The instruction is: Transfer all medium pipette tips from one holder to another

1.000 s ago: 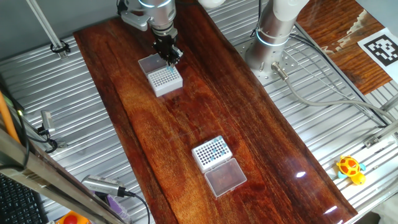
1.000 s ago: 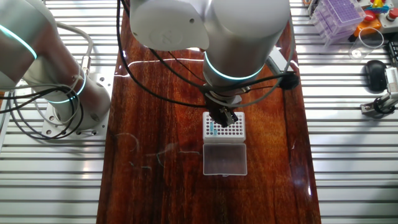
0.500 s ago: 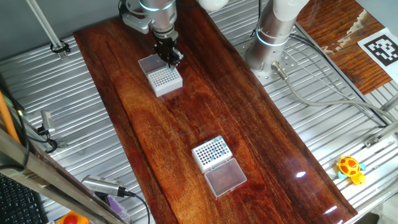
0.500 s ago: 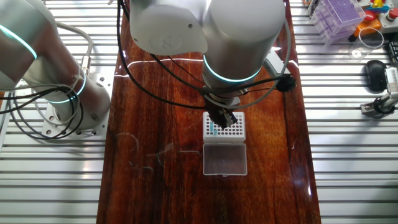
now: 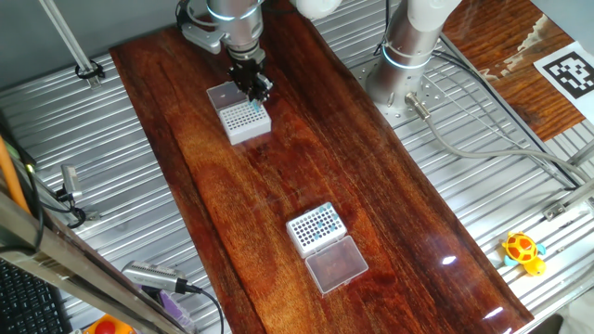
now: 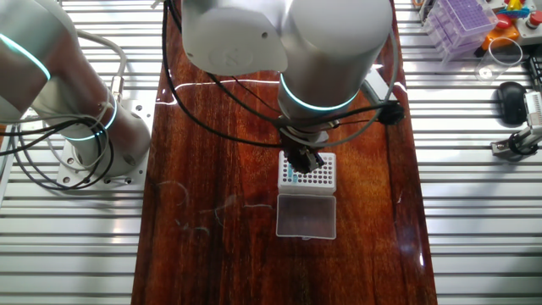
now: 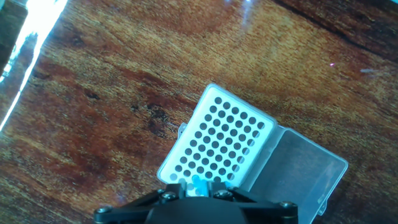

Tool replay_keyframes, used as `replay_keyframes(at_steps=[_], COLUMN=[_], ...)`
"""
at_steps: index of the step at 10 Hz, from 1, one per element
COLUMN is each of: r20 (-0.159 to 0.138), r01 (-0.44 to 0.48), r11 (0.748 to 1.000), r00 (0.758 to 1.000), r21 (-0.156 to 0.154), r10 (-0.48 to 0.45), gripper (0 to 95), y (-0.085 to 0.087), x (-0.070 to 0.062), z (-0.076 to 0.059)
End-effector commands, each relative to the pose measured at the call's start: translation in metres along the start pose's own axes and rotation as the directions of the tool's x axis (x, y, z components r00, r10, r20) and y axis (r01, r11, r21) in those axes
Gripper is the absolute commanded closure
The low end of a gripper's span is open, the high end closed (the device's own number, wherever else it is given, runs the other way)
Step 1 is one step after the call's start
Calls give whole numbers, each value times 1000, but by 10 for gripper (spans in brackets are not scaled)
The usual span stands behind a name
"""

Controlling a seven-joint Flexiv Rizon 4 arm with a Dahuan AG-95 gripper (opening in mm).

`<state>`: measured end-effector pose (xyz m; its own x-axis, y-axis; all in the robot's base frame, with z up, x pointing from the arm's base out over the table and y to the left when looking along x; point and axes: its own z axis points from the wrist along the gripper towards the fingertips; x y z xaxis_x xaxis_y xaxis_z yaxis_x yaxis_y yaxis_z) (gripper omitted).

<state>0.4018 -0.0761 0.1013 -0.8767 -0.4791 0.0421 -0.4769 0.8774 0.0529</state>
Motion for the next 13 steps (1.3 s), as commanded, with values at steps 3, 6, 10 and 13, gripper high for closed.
replay_keyframes(at_steps=[3, 6, 10, 13], r20=[6, 8, 2, -41], r01=[-22, -78, -203, -147], r11=[1000, 997, 979, 989], r00=[1000, 997, 979, 988], r21=[-5, -13, -7, 2], r10=[22, 78, 203, 147], gripper=[760, 760, 760, 950], y=[5, 37, 130, 133], x=[-6, -36, -84, -84], z=[0, -3, -4, -7])
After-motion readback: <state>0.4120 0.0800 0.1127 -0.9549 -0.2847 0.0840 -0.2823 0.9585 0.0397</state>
